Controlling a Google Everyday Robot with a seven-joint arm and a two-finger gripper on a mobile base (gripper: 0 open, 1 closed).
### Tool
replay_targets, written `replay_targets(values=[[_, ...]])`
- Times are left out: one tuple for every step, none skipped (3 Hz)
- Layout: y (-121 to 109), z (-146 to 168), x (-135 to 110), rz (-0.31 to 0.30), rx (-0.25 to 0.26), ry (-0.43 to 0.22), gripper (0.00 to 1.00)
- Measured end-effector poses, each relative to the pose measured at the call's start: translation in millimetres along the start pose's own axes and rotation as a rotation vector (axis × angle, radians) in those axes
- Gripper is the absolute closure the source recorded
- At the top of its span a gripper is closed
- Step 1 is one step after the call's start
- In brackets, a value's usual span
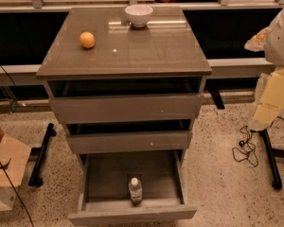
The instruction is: Pick blue plastic bottle from bottom drawer and place on counter
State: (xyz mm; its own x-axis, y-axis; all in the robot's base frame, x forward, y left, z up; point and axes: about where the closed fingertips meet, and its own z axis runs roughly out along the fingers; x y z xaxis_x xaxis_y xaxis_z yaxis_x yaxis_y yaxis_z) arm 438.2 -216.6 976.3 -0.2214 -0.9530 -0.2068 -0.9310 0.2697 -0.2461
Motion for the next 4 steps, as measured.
replay_targets(values=[[0,1,-3,0.007,0.010,-0.017,0.00],[6,17,-17,0.058,0.025,-0.110,0.00],[17,73,-30,0.088,-0.019,-0.290,0.00],[21,132,-36,0.103,-0.148,-0.424,0.00]])
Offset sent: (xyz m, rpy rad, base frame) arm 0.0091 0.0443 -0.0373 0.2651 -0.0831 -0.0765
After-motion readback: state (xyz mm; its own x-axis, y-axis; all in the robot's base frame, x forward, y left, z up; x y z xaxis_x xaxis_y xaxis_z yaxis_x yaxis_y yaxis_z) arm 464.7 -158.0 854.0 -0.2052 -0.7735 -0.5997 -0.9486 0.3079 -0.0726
